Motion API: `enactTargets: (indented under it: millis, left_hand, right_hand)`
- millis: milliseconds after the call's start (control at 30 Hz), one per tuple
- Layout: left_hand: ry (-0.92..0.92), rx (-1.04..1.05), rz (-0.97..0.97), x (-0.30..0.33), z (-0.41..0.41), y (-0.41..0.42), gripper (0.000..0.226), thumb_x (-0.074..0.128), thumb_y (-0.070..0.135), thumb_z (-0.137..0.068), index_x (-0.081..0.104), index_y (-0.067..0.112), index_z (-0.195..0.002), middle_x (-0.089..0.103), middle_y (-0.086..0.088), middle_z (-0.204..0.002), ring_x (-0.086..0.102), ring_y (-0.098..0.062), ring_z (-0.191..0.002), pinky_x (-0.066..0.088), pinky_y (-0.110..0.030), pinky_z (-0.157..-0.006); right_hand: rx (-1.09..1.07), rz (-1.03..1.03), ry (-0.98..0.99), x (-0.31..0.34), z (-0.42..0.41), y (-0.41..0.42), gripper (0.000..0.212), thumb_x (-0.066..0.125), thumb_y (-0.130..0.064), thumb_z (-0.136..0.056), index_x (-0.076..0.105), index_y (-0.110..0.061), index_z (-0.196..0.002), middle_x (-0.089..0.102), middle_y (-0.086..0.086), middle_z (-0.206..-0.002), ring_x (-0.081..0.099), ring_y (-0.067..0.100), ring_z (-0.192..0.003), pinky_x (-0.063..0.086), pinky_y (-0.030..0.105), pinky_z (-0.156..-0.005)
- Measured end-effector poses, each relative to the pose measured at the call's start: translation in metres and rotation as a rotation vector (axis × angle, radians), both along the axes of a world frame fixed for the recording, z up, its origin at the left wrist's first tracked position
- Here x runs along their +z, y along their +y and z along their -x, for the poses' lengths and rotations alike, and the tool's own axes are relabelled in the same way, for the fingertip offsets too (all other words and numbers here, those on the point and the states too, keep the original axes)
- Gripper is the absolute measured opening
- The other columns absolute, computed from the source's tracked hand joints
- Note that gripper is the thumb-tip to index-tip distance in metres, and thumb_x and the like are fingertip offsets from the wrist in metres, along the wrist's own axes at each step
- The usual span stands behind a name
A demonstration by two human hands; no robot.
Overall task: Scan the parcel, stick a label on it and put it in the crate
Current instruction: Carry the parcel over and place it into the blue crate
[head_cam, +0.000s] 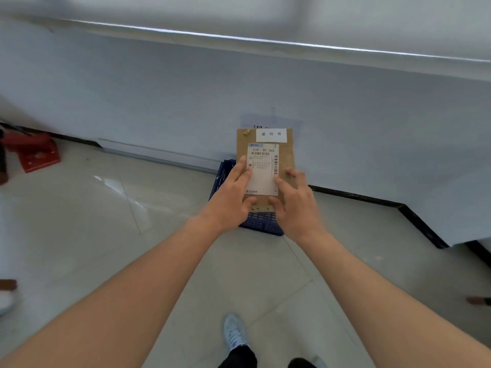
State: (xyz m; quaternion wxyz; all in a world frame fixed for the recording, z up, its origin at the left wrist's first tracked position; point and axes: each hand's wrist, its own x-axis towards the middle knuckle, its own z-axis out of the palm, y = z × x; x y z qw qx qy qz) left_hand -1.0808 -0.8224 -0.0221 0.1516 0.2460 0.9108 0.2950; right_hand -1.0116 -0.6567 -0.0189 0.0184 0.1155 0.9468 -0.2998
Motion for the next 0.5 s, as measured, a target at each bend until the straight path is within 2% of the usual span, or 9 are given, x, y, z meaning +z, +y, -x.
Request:
enactTargets:
  millis: [200, 333, 400, 433, 500]
  left_hand:
    - [-0.062, -0.003, 0.0, -0.019, 0.066, -0.031, 0.077, 0.073, 0.019, -0.095, 0.031, 0.004, -0.158, 0.0, -0.002, -0.173, 0.011, -0.017, -0.157, 0.013, -0.017, -0.116]
    - [-0.146, 0.055, 0.003, -0.036, 0.106, -0.036, 0.077, 0.076, 0.02, -0.092, 0.036, 0.017, -0.158, -0.007, -0.005, -0.173, 0.016, -0.027, -0.157, 0.022, -0.03, -0.122]
    - [-0.183, 0.086, 0.02, -0.049, 0.128, -0.038, 0.079, 0.076, 0.022, -0.092, 0.034, 0.022, -0.159, -0.009, -0.006, -0.173, 0.017, -0.03, -0.156, 0.021, -0.03, -0.119]
    - [-0.183, 0.086, 0.023, -0.056, 0.139, -0.039, 0.079, 0.076, 0.022, -0.092, 0.034, 0.02, -0.159, -0.009, -0.004, -0.173, 0.015, -0.027, -0.157, 0.019, -0.026, -0.117]
    - [-0.149, 0.058, 0.026, -0.074, 0.16, -0.04, 0.079, 0.076, 0.019, -0.092, 0.034, 0.013, -0.159, -0.006, 0.003, -0.173, 0.011, -0.009, -0.155, 0.016, -0.018, -0.116]
  right_hand:
    - [-0.007, 0.023, -0.05, -0.021, 0.054, -0.027, 0.052, 0.066, -0.008, -0.098, 0.053, -0.009, -0.148, 0.028, 0.009, -0.163, 0.047, 0.038, -0.131, 0.048, 0.044, -0.109]
    - [-0.011, 0.027, -0.08, -0.043, 0.093, -0.029, 0.052, 0.065, -0.006, -0.098, 0.052, -0.009, -0.148, 0.027, 0.009, -0.163, 0.046, 0.037, -0.133, 0.05, 0.046, -0.108]
    - [-0.005, 0.041, -0.08, -0.057, 0.115, -0.03, 0.051, 0.065, -0.007, -0.098, 0.052, -0.009, -0.147, 0.027, 0.008, -0.163, 0.046, 0.037, -0.133, 0.051, 0.047, -0.107]
    - [0.001, 0.048, -0.082, -0.065, 0.127, -0.03, 0.051, 0.065, -0.007, -0.098, 0.053, -0.009, -0.147, 0.027, 0.008, -0.163, 0.046, 0.036, -0.133, 0.051, 0.048, -0.106]
    - [0.012, 0.058, -0.094, -0.083, 0.149, -0.031, 0.051, 0.065, -0.009, -0.098, 0.052, -0.011, -0.147, 0.026, 0.006, -0.164, 0.047, 0.036, -0.133, 0.052, 0.047, -0.104]
